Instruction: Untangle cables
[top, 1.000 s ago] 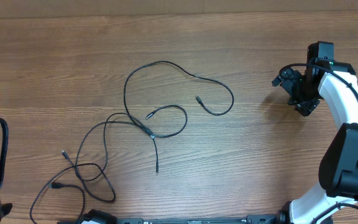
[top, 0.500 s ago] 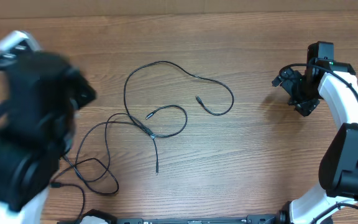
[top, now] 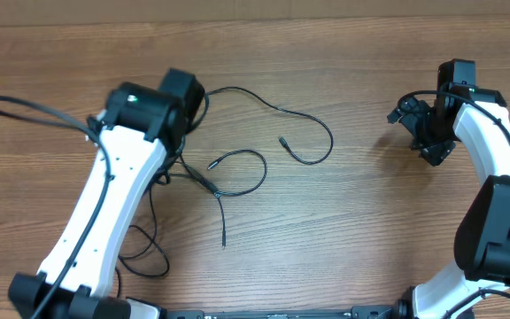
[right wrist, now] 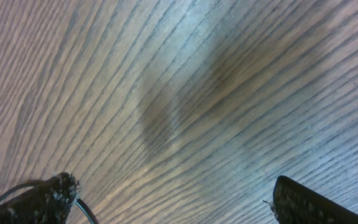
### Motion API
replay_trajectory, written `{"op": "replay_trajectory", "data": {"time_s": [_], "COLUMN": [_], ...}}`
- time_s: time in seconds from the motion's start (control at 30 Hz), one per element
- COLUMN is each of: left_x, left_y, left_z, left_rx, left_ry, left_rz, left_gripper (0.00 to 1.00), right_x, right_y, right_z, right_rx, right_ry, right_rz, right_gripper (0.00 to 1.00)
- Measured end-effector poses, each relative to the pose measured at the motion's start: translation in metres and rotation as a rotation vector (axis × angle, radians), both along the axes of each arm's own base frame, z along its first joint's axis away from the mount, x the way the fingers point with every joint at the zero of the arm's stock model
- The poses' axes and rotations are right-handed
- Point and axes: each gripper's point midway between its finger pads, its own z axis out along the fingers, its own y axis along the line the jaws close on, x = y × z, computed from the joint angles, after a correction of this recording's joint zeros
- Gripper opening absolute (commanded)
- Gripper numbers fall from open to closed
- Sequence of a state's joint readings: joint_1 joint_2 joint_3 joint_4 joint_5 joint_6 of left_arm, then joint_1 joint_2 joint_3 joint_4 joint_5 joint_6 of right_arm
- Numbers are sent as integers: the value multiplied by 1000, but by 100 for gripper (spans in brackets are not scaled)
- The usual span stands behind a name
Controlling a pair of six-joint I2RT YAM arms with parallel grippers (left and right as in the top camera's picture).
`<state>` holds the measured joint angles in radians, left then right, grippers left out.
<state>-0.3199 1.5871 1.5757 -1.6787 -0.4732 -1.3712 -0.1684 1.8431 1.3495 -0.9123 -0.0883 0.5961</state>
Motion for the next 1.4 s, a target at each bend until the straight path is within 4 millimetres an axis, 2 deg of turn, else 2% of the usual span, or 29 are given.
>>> {"op": "replay_trajectory", "data": {"time_s": [0.07, 0.1, 0.23, 0.5, 0.53, 0.63, 0.8, 0.93, 1.13, 1.2, 1.27, 1.37, 1.4], "left_x": [-10, -14, -17, -35, -36, -29, -23, -28, -39, -43, -45, -48, -48], "left_y": [7, 10, 22, 53, 56, 63, 59, 53, 47, 46, 45, 45, 44], "left_z": [-15, -21, -48, -106, -112, -130, -156, -173, -191, -196, -200, -203, -203], "left_rx": [22, 31, 59, 52, 44, -1, -75, -122, -157, -161, -166, -172, -173], "left_ry": [21, 23, -6, 16, 16, -6, -9, 7, 34, 41, 42, 50, 53], "left_rz": [91, 131, 240, 411, 425, 424, 356, 325, 310, 311, 309, 299, 292], "left_gripper": [79, 77, 68, 63, 59, 56, 60, 64, 64, 56, 39, 4, 4], "right_x": [0, 0, 0, 0, 0, 0, 0, 0, 0, 0, 0, 0, 0], "right_y": [0, 0, 0, 0, 0, 0, 0, 0, 0, 0, 0, 0, 0], "right_z": [0, 0, 0, 0, 0, 0, 0, 0, 0, 0, 0, 0, 0], "right_rx": [0, 0, 0, 0, 0, 0, 1, 1, 1, 0, 1, 1, 0], "right_ry": [0, 0, 0, 0, 0, 0, 0, 0, 1, 0, 0, 0, 1], "right_rz": [0, 0, 0, -1, -2, -3, -3, -2, -2, -3, -3, -2, -2], "right_gripper": [100, 100, 100, 100, 100, 100, 100, 100, 100, 100, 100, 100, 100]}}
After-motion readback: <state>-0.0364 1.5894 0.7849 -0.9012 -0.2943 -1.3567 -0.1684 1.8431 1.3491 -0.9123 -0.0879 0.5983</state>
